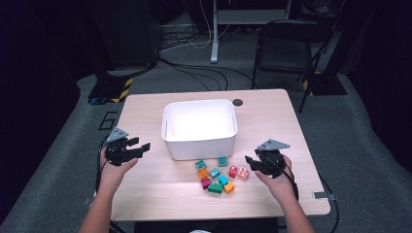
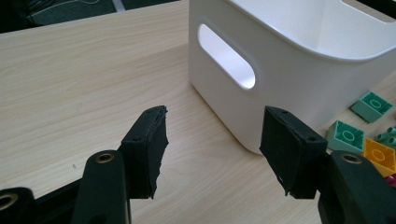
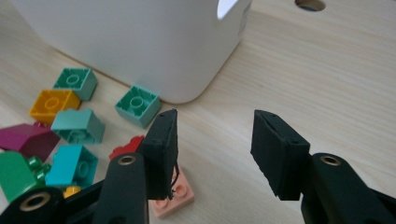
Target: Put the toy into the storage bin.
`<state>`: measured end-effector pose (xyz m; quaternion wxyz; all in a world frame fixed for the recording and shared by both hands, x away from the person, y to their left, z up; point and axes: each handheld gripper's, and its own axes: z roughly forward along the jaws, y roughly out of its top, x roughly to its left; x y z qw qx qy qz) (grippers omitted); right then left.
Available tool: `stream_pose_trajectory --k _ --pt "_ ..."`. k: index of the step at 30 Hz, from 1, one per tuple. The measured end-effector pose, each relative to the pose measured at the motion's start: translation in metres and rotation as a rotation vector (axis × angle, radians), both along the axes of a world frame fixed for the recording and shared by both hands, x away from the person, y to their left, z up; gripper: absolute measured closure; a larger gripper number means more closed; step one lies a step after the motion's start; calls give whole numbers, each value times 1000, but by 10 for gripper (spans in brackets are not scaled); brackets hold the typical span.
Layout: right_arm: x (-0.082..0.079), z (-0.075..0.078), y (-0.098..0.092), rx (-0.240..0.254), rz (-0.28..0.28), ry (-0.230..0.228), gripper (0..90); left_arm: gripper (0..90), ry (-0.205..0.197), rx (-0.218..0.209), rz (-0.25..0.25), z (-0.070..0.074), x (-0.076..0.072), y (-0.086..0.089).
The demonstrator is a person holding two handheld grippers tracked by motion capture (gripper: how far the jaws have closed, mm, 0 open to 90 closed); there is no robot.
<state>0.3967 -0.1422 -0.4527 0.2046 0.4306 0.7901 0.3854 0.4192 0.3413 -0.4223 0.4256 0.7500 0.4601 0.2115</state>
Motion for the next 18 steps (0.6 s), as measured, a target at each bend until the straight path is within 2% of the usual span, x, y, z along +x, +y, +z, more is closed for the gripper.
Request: stream_pose_trajectory --k 2,7,12,18 --pt "-1 -4 -1 11 7 6 531 405 -3 7 7 0 -1 -1" --pt "-2 -8 2 -20 43 -3 549 405 -4 10 6 0 -1 0" --pt "-2 -18 6 -25 80 39 566 405 -4 -4 20 -1 -1 4" --pt "-4 -23 10 -27 124 57 567 407 -4 -3 26 -1 -1 6"
